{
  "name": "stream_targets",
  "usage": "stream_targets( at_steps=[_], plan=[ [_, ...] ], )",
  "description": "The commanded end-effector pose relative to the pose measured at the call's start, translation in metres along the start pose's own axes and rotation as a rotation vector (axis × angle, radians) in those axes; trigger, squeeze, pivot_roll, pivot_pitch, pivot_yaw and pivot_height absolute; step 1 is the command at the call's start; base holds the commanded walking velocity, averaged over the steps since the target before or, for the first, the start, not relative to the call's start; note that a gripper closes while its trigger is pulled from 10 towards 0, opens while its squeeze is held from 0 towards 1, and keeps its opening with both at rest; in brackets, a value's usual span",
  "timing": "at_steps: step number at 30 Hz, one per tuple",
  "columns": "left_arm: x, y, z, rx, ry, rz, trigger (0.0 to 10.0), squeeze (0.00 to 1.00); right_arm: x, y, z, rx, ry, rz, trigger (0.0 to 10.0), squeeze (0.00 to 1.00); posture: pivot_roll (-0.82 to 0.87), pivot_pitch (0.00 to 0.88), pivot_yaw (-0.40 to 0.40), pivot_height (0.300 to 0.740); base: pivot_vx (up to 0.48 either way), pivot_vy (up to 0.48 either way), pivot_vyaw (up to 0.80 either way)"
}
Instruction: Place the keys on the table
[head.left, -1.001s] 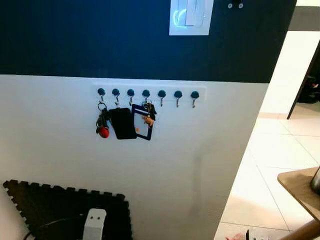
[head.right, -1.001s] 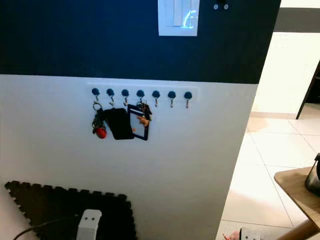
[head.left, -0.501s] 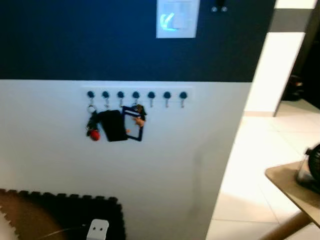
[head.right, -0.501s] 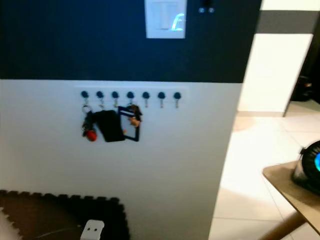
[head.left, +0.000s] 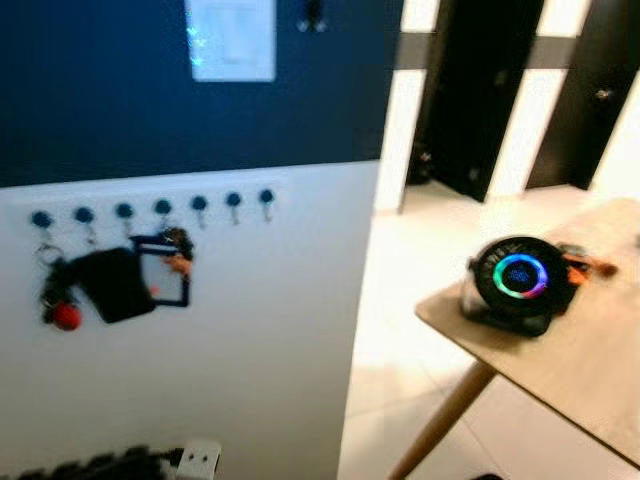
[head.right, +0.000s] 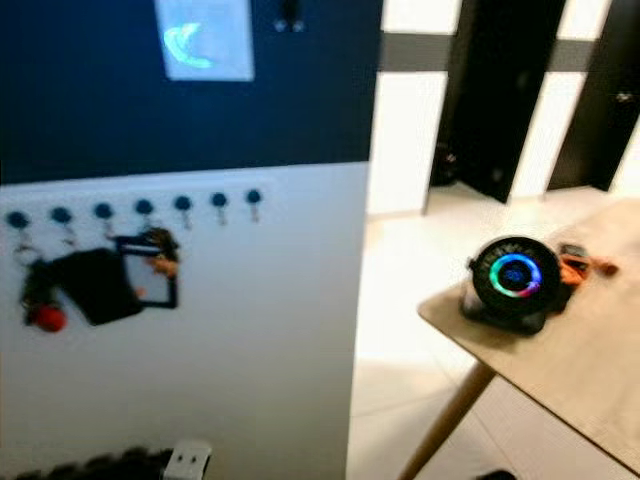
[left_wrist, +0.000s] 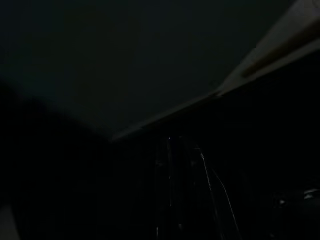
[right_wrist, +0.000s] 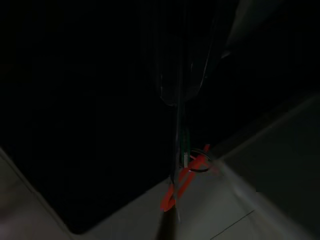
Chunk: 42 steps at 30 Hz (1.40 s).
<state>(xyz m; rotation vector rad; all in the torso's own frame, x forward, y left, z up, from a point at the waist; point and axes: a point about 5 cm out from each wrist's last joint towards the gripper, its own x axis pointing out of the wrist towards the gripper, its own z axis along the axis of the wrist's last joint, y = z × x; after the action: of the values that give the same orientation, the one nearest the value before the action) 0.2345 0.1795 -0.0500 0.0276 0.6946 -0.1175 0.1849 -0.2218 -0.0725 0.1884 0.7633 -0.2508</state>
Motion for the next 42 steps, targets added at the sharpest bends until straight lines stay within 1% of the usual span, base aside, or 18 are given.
stream_targets(
  at_steps=[1, 20, 42],
  plan=[
    [-0.0008, 0.0052, -0.0002, 0.009, 0.003, 0.01, 10.0, 0.0, 0.0007, -0.0006, 0.0029, -0.003, -0.012, -0.001, 10.0, 0.0, 0.02, 0.0, 0.014, 0.74, 0.0, 0.0, -0.8],
    [-0.0013, 0.0053, -0.0023, 0.004, 0.003, 0.008, 10.0, 0.0, 0.002, 0.0024, 0.0048, -0.034, -0.006, 0.019, 10.0, 0.0, 0.02, 0.0, 0.006, 0.74, 0.0, 0.0, -0.8],
    [-0.0029, 0.0086, -0.004, -0.006, -0.001, 0.001, 10.0, 0.0, 0.0016, 0.0088, 0.0004, -0.07, 0.009, 0.045, 10.0, 0.0, 0.03, 0.0, 0.007, 0.74, 0.0, 0.0, -0.8]
  ],
)
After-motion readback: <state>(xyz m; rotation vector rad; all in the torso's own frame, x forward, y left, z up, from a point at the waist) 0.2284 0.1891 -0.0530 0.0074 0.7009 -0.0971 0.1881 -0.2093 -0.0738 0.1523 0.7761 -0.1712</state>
